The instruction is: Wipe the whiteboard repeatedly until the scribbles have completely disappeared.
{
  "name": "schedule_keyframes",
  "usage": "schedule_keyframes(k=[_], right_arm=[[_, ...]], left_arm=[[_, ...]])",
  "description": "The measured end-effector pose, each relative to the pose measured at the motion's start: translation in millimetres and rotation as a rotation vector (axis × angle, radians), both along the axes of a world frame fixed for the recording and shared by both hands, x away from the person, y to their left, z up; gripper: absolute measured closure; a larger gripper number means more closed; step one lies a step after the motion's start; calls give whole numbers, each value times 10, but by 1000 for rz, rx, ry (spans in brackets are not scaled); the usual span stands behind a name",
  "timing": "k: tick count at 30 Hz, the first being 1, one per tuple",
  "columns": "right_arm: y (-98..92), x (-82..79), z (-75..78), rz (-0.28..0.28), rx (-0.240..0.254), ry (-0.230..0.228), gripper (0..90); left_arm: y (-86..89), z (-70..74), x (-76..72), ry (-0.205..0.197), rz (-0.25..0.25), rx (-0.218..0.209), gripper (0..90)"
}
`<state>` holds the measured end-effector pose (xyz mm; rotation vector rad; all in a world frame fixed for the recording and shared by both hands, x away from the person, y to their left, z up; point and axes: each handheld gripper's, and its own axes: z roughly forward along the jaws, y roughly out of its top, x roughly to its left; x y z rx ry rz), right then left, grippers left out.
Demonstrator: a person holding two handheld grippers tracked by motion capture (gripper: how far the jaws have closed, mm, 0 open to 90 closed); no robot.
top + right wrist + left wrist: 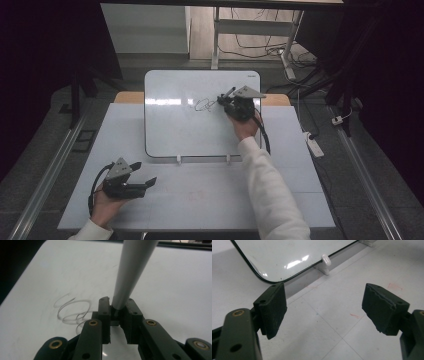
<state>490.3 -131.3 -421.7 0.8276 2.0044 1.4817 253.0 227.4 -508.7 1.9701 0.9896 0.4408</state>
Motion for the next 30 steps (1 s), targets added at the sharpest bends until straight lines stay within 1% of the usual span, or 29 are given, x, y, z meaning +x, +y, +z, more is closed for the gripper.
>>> schedule_keyframes(k=[1, 2, 3, 4, 5, 6, 7, 8, 9, 10, 11, 12, 13, 15, 16, 17, 18, 19, 20, 21, 22, 23, 25, 26, 27, 28, 29, 30], right_arm=[[-26, 28, 10, -5, 25, 17, 774], [0, 8, -3, -8, 17, 11, 774], [68, -40, -36, 26, -9, 14, 774], [156, -100, -87, 78, -43, 21, 774], [246, -162, -134, 123, -89, 20, 774], [299, -205, -155, 136, -136, -8, 774], [297, -191, -137, 137, -144, -11, 774], [190, -78, -63, 73, -55, -5, 774], [190, -78, -63, 73, -55, -5, 774], [128, -20, -18, 29, -25, -10, 774], [92, 24, 9, 9, 3, -2, 774], [99, 29, 12, 6, 8, 6, 774], [146, -6, -4, 15, -14, 1, 774], [301, -115, -93, 110, -65, 17, 774], [368, -163, -126, 136, -112, 0, 774], [386, -169, -117, 134, -150, -24, 774], [356, -127, -86, 120, -127, -20, 774], [296, -69, -43, 81, -74, -16, 774], [234, -11, -1, 41, -37, -13, 774], [202, 28, 21, 19, -14, -3, 774], [214, 29, 19, 16, -11, 2, 774], [263, -7, -1, 27, -28, -5, 774], [411, -117, -88, 114, -69, 18, 774], [475, -167, -131, 145, -109, 10, 774], [500, -191, -141, 148, -140, -11, 774], [486, -162, -118, 150, -133, -5, 774], [438, -114, -80, 120, -100, -8, 774], [375, -59, -36, 76, -58, -8, 774]], left_arm=[[3, 1, 1, -1, 1, -2, 207], [8, 0, 8, 1, 1, -2, 207], [11, -5, 17, 3, 2, -4, 207], [13, -11, 26, 5, 3, -4, 207], [13, -15, 32, 8, 3, -4, 207], [9, -17, 33, 9, 2, -1, 207], [4, -17, 28, 10, 0, 2, 207], [0, -13, 20, 7, -2, 5, 207], [-3, -7, 9, 4, -2, 3, 207], [-2, -1, 1, 0, -2, 2, 207], [2, 3, -3, -2, -2, 0, 207], [8, 4, -1, -3, 0, -4, 207], [13, 1, 6, -1, 3, -7, 207], [16, -9, 24, 4, 4, -7, 207], [14, -13, 29, 7, 3, -5, 207], [10, -15, 28, 8, 1, 0, 207], [3, -13, 20, 9, 0, 1, 207], [0, -9, 10, 5, -1, 3, 207], [0, -3, 1, 2, -1, 1, 207], [3, 3, -5, 0, 0, -2, 207], [8, 5, -3, -3, 1, -7, 207], [12, 3, 3, -1, 4, -10, 208], [16, -7, 22, 3, 4, -7, 207], [15, -10, 26, 6, 4, -6, 207], [11, -11, 23, 8, 2, -5, 207], [6, -10, 17, 7, 1, -2, 207], [2, -6, 8, 4, 0, -2, 207], [1, -1, -1, 1, 0, -3, 207]])
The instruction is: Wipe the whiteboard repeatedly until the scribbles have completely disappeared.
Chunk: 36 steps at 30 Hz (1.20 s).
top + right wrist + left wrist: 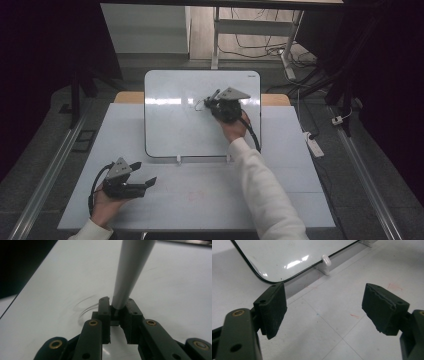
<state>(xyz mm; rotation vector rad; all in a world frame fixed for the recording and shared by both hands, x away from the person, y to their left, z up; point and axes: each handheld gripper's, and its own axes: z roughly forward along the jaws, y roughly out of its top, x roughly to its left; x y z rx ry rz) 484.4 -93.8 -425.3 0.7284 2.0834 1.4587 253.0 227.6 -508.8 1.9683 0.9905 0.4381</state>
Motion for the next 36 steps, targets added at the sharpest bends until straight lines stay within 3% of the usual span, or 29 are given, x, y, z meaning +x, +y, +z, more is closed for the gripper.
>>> schedule_keyframes(k=[2, 3, 6, 8, 9, 11, 13, 14, 16, 18, 19, 22, 24, 25, 26, 28, 29, 30, 34, 36], right_arm=[[-65, 74, 38, -31, 54, 23, 774], [-35, 48, 23, -34, 43, 17, 774], [150, -111, -100, 77, -37, 36, 774], [192, -149, -112, 90, -90, 3, 774], [157, -107, -84, 77, -71, 3, 774], [39, -5, 7, -3, -30, -18, 774], [-30, 51, 37, -34, 27, 14, 774], [-7, 17, 22, -30, 19, 10, 774], [105, -94, -62, 48, -39, 30, 774], [175, -174, -121, 88, -109, -5, 774], [158, -146, -100, 89, -101, 2, 774], [12, 26, 18, -16, 13, 6, 774], [16, 77, 58, -40, 39, 6, 774], [71, 53, 48, -31, 30, 3, 773], [151, 13, 18, 12, 8, 13, 774], [321, -86, -58, 92, -77, 3, 773], [362, -107, -68, 102, -105, -16, 773], [354, -82, -51, 100, -98, -12, 773], [127, 115, 70, -18, 37, 1, 773], [126, 92, 61, -19, 45, 8, 773]], left_arm=[[7, 9, -7, -5, 3, -6, 208], [13, 7, -3, -4, 5, -9, 208], [19, -7, 24, 3, 4, -7, 208], [8, -12, 23, 7, 1, -3, 208], [3, -10, 15, 6, 0, 0, 208], [3, 1, -2, 0, 1, -3, 207], [14, 8, -4, -4, 5, -9, 208], [19, 5, 2, -2, 6, -13, 208], [22, -6, 22, 3, 6, -10, 208], [13, -13, 32, 8, 2, -7, 208], [4, -13, 27, 9, 1, -4, 208], [-7, 0, 4, 1, -1, -5, 208], [2, 4, 7, -1, 3, -10, 208], [7, 1, 14, 1, 5, -12, 209], [13, -4, 22, 4, 6, -11, 208], [15, -12, 32, 8, 6, -9, 208], [13, -13, 30, 8, 4, -8, 208], [9, -12, 25, 7, 3, -6, 208], [19, 4, 4, -2, 5, -12, 208], [29, 1, 13, 0, 6, -15, 209]])
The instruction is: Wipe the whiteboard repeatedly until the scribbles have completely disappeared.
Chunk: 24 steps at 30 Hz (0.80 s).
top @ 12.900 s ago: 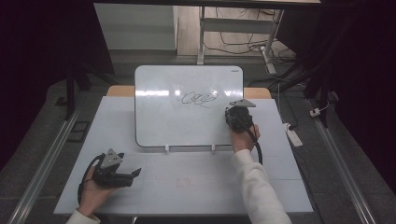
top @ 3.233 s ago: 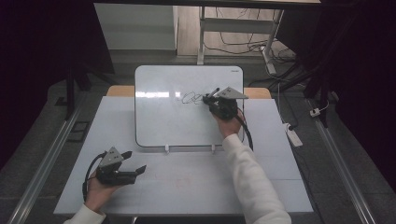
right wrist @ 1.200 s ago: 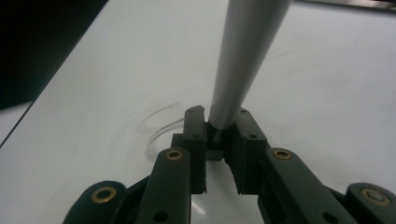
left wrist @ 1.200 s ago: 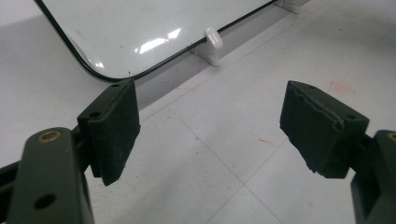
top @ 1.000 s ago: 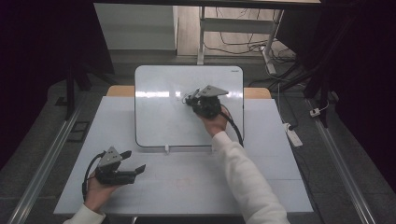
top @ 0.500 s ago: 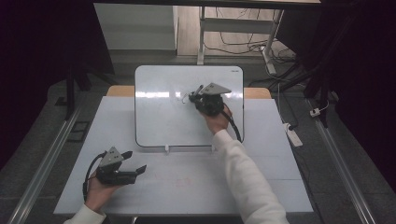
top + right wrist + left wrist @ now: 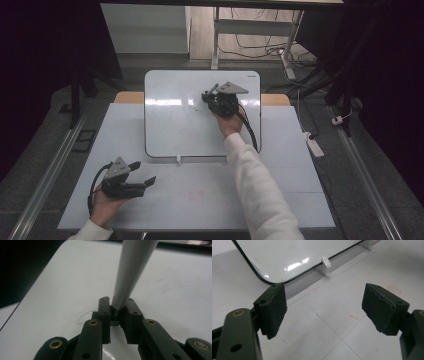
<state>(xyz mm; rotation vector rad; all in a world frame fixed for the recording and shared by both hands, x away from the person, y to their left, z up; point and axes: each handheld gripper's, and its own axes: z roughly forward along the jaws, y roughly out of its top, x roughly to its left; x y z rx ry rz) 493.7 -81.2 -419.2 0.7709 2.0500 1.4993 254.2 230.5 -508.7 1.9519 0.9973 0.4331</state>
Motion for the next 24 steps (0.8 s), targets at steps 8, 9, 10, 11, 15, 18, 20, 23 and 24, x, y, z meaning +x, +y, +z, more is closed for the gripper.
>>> schedule_keyframes(k=[8, 9, 10, 11, 15, 18, 20, 23, 24], right_arm=[[20, -40, -38, 33, -25, 4, 774], [-17, -9, -29, 26, 2, 22, 774], [-10, -20, -42, 21, 10, 23, 774], [31, -65, -56, 36, -19, 24, 774], [220, -262, -180, 137, -161, -11, 773], [126, -170, -116, 76, -103, -13, 773], [76, -116, -95, 43, -41, 14, 773], [202, -220, -178, 116, -75, 41, 773], [268, -269, -213, 153, -122, 25, 773]], left_arm=[[-5, 5, -10, -2, -4, 3, 208], [0, 7, -10, -5, -3, 2, 208], [4, 5, -7, -4, -3, 0, 209], [7, 2, -1, -2, -2, -1, 209], [-4, -7, 10, 4, -6, 3, 209], [-8, 5, -11, -3, -8, 4, 209], [-4, 7, -11, -4, -4, -1, 209], [-5, -3, 6, 1, -3, -5, 209], [-8, -5, 9, 3, -4, -3, 209]])
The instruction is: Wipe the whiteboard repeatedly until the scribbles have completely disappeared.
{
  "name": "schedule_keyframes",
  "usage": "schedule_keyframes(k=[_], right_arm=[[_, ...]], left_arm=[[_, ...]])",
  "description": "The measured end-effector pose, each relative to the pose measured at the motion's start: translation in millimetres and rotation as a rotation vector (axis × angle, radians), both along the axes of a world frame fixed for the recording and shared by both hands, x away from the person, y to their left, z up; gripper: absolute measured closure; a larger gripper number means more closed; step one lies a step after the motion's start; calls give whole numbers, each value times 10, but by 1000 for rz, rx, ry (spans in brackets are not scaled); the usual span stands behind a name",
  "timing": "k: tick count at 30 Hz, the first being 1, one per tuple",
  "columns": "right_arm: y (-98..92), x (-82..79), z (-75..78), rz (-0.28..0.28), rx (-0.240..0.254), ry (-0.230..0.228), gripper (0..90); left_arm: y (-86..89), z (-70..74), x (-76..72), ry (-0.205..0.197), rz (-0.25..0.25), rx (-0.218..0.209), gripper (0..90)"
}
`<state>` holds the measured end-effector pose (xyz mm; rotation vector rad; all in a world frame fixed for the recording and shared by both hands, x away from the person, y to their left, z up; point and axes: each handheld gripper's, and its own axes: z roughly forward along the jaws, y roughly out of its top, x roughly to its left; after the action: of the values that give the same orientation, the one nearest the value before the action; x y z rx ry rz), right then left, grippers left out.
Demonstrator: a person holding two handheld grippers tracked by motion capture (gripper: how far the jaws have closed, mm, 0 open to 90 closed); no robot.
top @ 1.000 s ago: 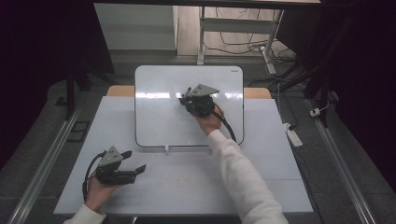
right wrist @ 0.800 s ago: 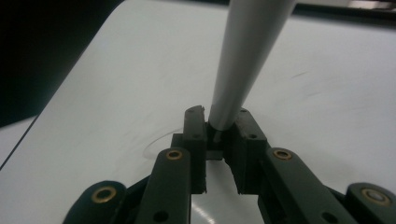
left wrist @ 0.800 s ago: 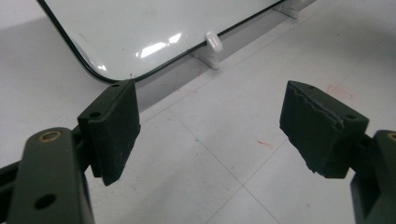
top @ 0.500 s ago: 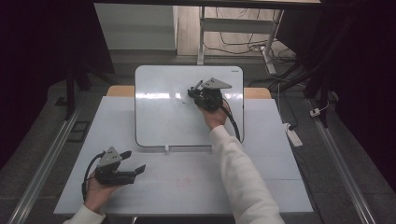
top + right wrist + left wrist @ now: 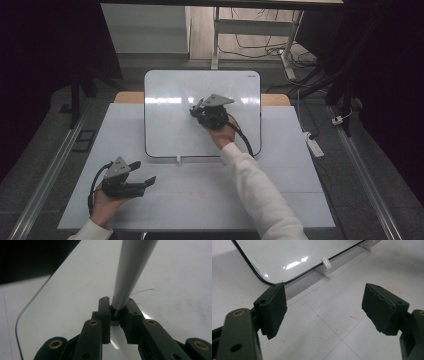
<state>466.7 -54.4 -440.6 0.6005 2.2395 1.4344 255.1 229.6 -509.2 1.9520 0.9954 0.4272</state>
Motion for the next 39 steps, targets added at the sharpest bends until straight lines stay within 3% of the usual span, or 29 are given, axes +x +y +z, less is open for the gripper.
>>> schedule_keyframes(k=[2, 6, 7, 9, 11, 13, 14, 17, 19, 21, 23, 24, 25, 28, 30, 34, 36, 39], right_arm=[[45, -22, 6, 14, -54, -34, 773], [-131, 179, 131, -99, 77, -22, 773], [-152, 204, 136, -102, 98, -6, 773], [-108, 146, 114, -94, 77, -15, 773], [-26, 66, 54, -27, 32, 4, 774], [0, 18, 24, -9, -10, -19, 773], [-26, 43, 35, -11, 4, -12, 774], [-135, 147, 110, -101, 73, -25, 774], [-135, 188, 143, -115, 88, -25, 773], [-62, 160, 127, -96, 79, -22, 773], [36, 119, 88, -28, 33, -26, 773], [57, 119, 98, -28, 5, -44, 773], [49, 152, 120, -30, 9, -39, 774], [-49, 266, 225, -116, 81, -49, 773], [-50, 281, 223, -127, 96, -38, 773], [95, 139, 107, -14, 23, -19, 774], [97, 140, 116, -11, 5, -23, 773], [-18, 243, 203, -99, 67, -30, 773]], left_arm=[[-5, 2, -7, -2, -3, 7, 209], [6, 20, -32, -10, 0, 3, 209], [11, 19, -30, -10, 1, -2, 209], [18, 11, -16, -9, 1, -4, 209], [15, 4, -5, -3, 0, -4, 209], [12, 8, -13, -6, -3, 0, 209], [12, 12, -19, -9, -5, 0, 209], [10, 17, -25, -11, -3, -2, 209], [8, 15, -17, -10, -5, 2, 209], [8, 11, -10, -8, -2, 0, 209], [7, 9, -9, -6, -1, -2, 210], [6, 8, -9, -5, 0, -1, 209], [2, 8, -11, -5, -1, 0, 209], [-2, 14, -23, -8, -1, 0, 209], [4, 13, -18, -9, -1, -2, 209], [9, 3, -3, -3, 0, -3, 209], [2, 5, -11, -5, -1, 0, 209], [3, 13, -23, -8, 0, -1, 209]])
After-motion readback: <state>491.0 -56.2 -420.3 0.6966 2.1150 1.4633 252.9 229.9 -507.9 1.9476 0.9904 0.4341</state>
